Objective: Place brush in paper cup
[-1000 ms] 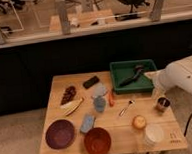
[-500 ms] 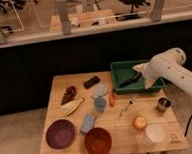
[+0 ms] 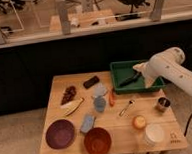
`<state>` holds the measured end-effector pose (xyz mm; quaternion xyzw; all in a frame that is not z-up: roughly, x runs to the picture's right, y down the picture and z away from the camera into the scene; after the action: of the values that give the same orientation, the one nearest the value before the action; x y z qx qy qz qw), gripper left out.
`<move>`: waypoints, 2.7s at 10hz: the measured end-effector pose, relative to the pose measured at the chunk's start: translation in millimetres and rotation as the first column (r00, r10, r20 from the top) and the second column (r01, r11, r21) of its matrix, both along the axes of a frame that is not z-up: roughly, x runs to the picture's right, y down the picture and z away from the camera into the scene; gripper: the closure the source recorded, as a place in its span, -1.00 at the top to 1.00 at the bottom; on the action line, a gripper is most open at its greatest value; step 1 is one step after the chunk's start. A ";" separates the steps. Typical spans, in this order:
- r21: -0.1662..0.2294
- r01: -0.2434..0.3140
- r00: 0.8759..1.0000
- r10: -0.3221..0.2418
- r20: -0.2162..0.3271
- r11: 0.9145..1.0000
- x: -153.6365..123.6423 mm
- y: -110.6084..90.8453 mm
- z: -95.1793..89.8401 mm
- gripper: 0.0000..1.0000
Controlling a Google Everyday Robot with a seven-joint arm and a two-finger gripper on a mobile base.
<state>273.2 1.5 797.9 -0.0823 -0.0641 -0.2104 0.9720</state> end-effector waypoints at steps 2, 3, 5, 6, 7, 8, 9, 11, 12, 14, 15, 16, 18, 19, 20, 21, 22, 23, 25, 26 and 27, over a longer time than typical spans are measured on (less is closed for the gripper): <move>0.002 0.002 1.000 -0.002 0.000 1.000 2.7 -1.3 3.6 0.60; 0.003 0.011 1.000 -0.011 0.004 1.000 2.4 -5.7 10.8 0.60; -0.003 0.064 0.998 -0.064 0.010 0.998 1.6 -22.6 37.7 0.60; -0.011 0.112 0.994 -0.112 0.012 0.994 -0.1 -29.9 53.2 0.60; -0.026 0.160 0.987 -0.159 0.013 0.987 -3.2 -34.8 64.8 0.60; -0.056 0.199 0.980 -0.199 0.012 0.978 -3.7 -34.8 75.4 0.60; -0.087 0.220 0.976 -0.219 0.015 0.972 -3.3 -31.8 83.5 0.60; -0.162 0.245 0.969 -0.244 0.027 0.956 -1.3 -17.2 101.9 0.60; -0.188 0.254 0.967 -0.252 0.035 0.949 -3.4 -11.2 110.1 0.60; -0.210 0.248 0.969 -0.243 0.049 0.946 -3.5 3.5 129.2 0.60; -0.214 0.243 0.970 -0.238 0.048 0.946 0.1 9.1 139.2 0.60; -0.215 0.243 0.970 -0.239 0.045 0.946 1.0 10.7 146.1 0.60; -0.219 0.237 0.971 -0.234 0.040 0.946 1.5 12.2 160.6 0.60; -0.223 0.230 0.973 -0.230 0.029 0.947 7.8 12.2 164.9 0.60; -0.229 0.222 0.975 -0.223 0.023 0.948 13.8 13.0 167.5 0.60; -0.240 0.218 0.975 -0.218 0.027 0.946 14.7 15.4 171.1 0.60; -0.251 0.219 0.976 -0.216 0.038 0.943 13.0 18.0 173.8 0.60; -0.262 0.224 0.975 -0.216 0.060 0.939 8.6 20.0 175.2 0.60; -0.276 0.231 0.972 -0.214 0.093 0.933 3.5 23.1 173.9 0.60; -0.281 0.236 0.971 -0.214 0.107 0.930 1.9 24.2 172.6 0.60; -0.283 0.241 0.969 -0.216 0.118 0.928 -1.1 24.1 171.6 0.52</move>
<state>272.2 25.6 969.5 -0.2242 -0.1259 -0.3137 0.9141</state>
